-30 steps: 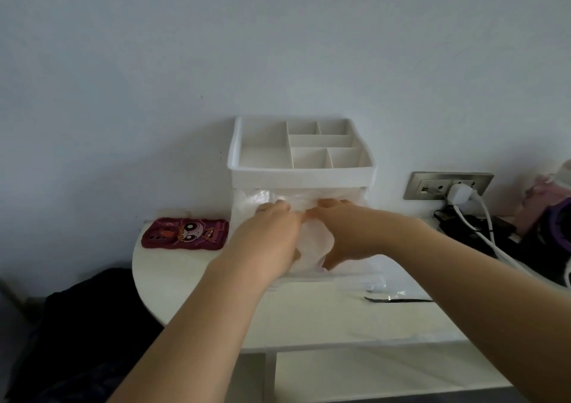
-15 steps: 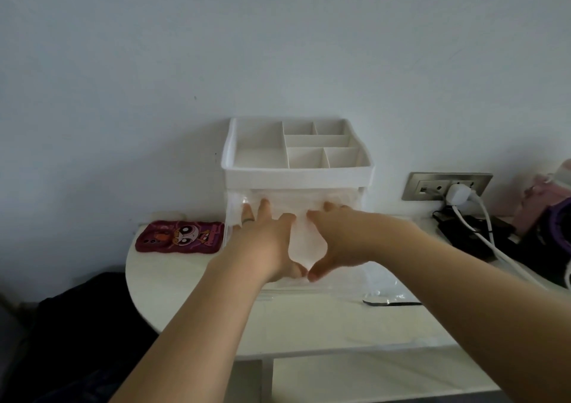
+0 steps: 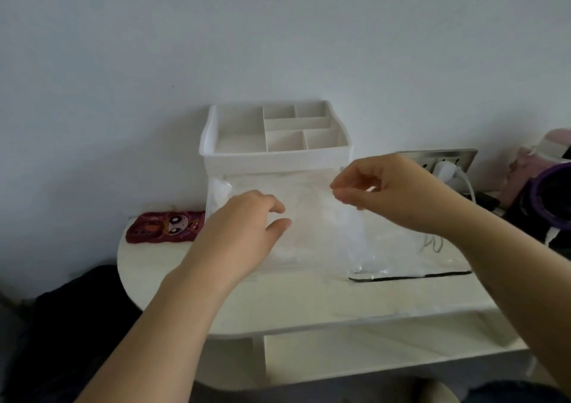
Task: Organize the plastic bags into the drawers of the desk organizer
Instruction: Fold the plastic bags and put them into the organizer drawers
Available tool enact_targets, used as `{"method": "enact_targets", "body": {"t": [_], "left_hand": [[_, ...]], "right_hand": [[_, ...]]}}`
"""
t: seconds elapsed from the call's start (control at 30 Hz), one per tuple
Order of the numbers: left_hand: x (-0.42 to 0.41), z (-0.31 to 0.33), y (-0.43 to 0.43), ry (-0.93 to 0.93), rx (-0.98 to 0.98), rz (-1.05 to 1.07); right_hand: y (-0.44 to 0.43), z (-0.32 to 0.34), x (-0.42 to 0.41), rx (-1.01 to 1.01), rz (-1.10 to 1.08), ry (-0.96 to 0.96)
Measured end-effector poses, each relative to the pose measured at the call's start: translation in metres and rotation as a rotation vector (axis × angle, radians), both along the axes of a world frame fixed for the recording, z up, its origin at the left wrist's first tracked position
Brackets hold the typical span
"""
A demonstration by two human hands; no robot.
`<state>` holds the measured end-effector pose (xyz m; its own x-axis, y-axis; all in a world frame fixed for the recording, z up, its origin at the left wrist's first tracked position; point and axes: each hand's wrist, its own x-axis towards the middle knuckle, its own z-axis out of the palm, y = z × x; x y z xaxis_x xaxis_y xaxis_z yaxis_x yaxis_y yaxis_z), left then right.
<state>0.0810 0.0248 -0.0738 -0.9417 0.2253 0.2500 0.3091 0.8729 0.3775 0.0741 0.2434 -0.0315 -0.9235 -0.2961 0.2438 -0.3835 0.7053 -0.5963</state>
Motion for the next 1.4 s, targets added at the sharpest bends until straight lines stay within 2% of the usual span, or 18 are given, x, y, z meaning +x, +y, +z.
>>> {"method": "enact_targets", "body": {"t": [0.1,0.2,0.27,0.37,0.43,0.5,0.63,0.73,0.8,0.9,1.07,1.3,1.4], "left_hand": [[0.013,-0.004,0.008,-0.089,0.03,-0.157],[0.018,-0.011,0.016,-0.148,-0.072,-0.214],[0.019,-0.014,0.019,-0.116,-0.102,-0.235],[0.02,-0.014,0.022,-0.022,-0.07,-0.268],[0.018,-0.012,0.023,0.059,-0.041,-0.269],[0.017,-0.011,0.023,0.121,-0.025,-0.265],[0.016,-0.013,0.026,0.197,-0.063,-0.247],[0.016,-0.013,0.026,0.336,-0.113,-0.231],[0.016,-0.012,0.026,0.401,-0.141,-0.204],[0.016,-0.012,0.025,0.413,-0.133,-0.18],[0.017,-0.014,0.023,0.401,-0.107,-0.197],[0.019,-0.014,0.023,0.369,-0.103,-0.196],[0.02,-0.014,0.022,0.363,-0.095,-0.193]], "right_hand": [[0.028,-0.021,0.003,-0.151,-0.093,-0.088],[0.058,-0.052,0.003,-0.165,-0.187,-0.242],[0.074,-0.07,0.002,-0.055,-0.203,-0.4],[0.084,-0.095,0.001,0.311,-0.177,-0.537],[0.084,-0.106,-0.001,0.445,-0.195,-0.476],[0.081,-0.112,-0.003,0.488,-0.223,-0.428],[0.08,-0.132,-0.007,0.643,-0.18,-0.471],[0.077,-0.144,-0.011,0.671,-0.182,-0.476],[0.076,-0.147,-0.014,0.706,-0.222,-0.408],[0.073,-0.144,-0.016,0.727,-0.305,-0.287],[0.065,-0.139,-0.013,0.806,-0.355,-0.251],[0.067,-0.127,-0.004,0.606,-0.322,-0.205],[0.069,-0.12,-0.002,0.511,-0.256,-0.277]]}}
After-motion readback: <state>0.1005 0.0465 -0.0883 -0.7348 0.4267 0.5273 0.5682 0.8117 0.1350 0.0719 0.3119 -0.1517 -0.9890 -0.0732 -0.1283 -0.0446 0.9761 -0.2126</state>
